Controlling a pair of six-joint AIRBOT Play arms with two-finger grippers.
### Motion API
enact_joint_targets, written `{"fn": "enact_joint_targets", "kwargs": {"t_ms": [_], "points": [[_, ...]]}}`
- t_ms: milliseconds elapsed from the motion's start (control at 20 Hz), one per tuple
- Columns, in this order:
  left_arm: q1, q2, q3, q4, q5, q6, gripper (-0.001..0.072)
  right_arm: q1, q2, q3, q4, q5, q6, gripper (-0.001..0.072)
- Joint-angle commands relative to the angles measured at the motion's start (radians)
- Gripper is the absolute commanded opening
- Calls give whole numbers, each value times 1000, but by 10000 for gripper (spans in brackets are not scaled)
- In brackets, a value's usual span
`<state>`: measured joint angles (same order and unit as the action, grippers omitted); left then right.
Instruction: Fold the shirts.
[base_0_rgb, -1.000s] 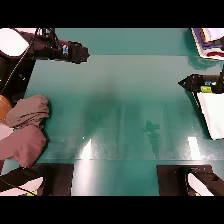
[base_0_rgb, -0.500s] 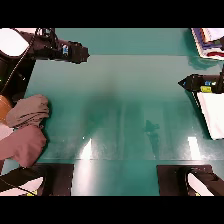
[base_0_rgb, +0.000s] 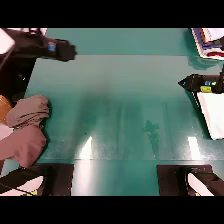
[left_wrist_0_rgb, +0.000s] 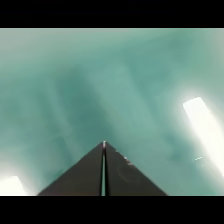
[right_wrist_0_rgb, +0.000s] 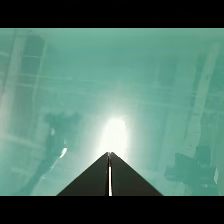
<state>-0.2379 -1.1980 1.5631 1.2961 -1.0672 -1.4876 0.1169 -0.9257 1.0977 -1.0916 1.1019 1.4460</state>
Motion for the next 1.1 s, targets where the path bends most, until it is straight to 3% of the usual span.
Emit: {"fn": "enact_joint_targets", "kwargs": {"t_ms": [0, 100, 150, 200, 250, 500, 650, 700, 750, 800, 1050], "points": [[138, 72, -46, 249, -247, -6, 29, 1, 1, 0, 0, 0, 0, 17], [229, 87, -130, 361, -352, -7, 30, 1, 0, 0, 0, -3, 0, 17], [275, 87, -188, 370, -359, -5, 109, 1, 1, -1, 0, -3, 0, 17], [313, 87, -251, 368, -334, -9, 421, 1, 1, -1, 0, -3, 0, 17], [343, 86, -327, 369, -281, -32, 677, 1, 1, 0, 0, -3, 0, 17], [401, 77, -643, 373, 0, -87, 659, 1, 0, -1, 0, -4, 0, 17], [401, 71, -690, 373, 35, -115, 656, 1, -2, -1, 0, -15, 0, 17], [401, 76, -688, 373, 33, -128, 510, 1, -2, -1, 0, -21, 0, 17], [401, 81, -679, 373, 26, -129, 198, 1, -2, -1, 0, -27, 0, 17], [401, 87, -661, 373, 16, -129, 26, 1, -2, 0, 0, -34, 0, 17], [388, 219, -422, 371, -58, -127, 27, 1, -2, 15, 1, -32, 0, 16]]}}
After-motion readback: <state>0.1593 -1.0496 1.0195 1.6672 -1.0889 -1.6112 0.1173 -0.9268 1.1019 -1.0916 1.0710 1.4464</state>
